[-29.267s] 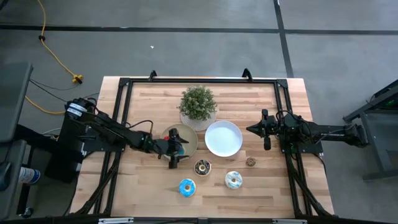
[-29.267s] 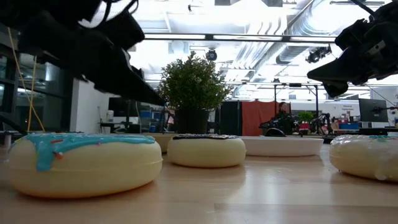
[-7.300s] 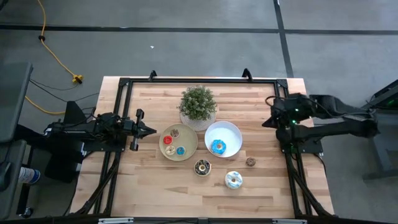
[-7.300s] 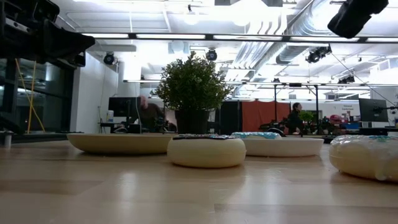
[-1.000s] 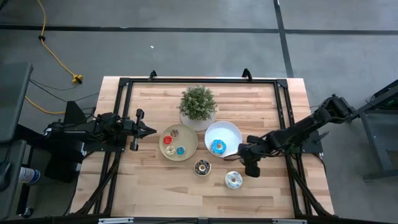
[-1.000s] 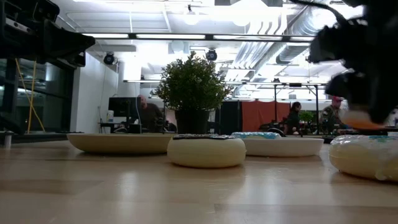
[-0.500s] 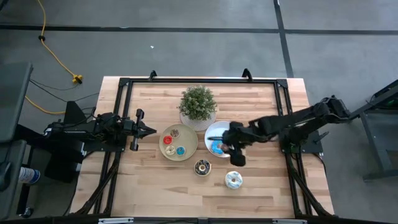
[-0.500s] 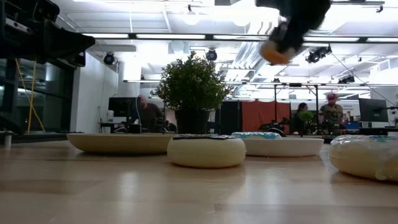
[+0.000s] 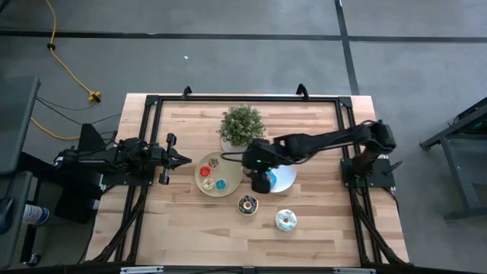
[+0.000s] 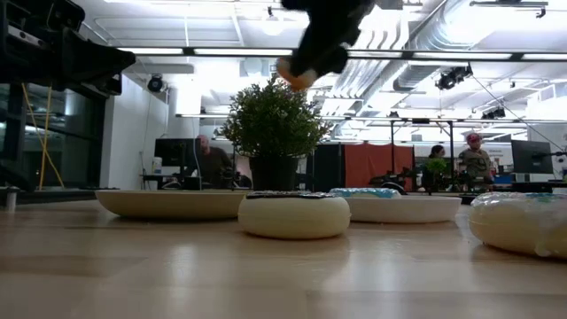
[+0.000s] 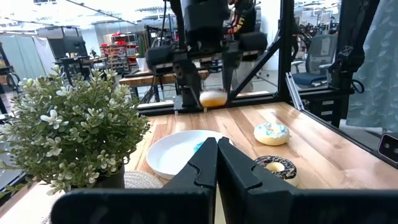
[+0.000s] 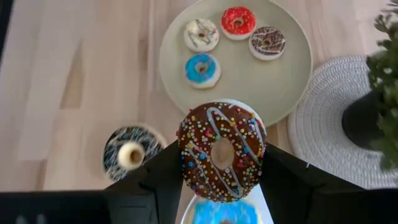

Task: Pick & Place donuts
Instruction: Put the small brown donut on the brown plate

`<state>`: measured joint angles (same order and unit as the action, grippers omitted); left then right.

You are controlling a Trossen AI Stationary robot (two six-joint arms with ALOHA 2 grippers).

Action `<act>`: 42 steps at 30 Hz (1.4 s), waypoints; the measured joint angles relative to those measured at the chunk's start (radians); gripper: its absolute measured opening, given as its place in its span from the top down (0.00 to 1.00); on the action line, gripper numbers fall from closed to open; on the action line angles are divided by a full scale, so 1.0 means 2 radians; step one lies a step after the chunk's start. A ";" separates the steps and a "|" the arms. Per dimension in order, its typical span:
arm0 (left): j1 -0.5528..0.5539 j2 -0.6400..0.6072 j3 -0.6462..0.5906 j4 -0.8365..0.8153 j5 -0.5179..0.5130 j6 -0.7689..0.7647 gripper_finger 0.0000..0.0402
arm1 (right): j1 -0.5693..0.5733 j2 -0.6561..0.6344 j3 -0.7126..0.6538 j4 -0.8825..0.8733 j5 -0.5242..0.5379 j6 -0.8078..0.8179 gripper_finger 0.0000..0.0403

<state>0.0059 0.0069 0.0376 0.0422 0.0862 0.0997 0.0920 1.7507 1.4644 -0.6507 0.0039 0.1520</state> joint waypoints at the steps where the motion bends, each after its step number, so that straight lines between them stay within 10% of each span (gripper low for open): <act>1: 0.000 0.000 0.000 0.000 0.000 0.000 1.00 | -0.002 0.013 0.011 0.000 0.000 0.000 0.55; 18: 0.000 0.000 0.000 0.000 0.000 0.000 1.00 | -0.016 0.182 0.138 0.003 0.002 0.006 0.55; 42: 0.000 0.000 0.000 0.000 0.000 0.000 1.00 | -0.029 0.244 0.141 0.039 -0.019 0.012 0.55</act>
<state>0.0059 0.0071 0.0376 0.0418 0.0864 0.0998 0.0338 2.2391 1.7473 -0.5728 -0.0345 0.1760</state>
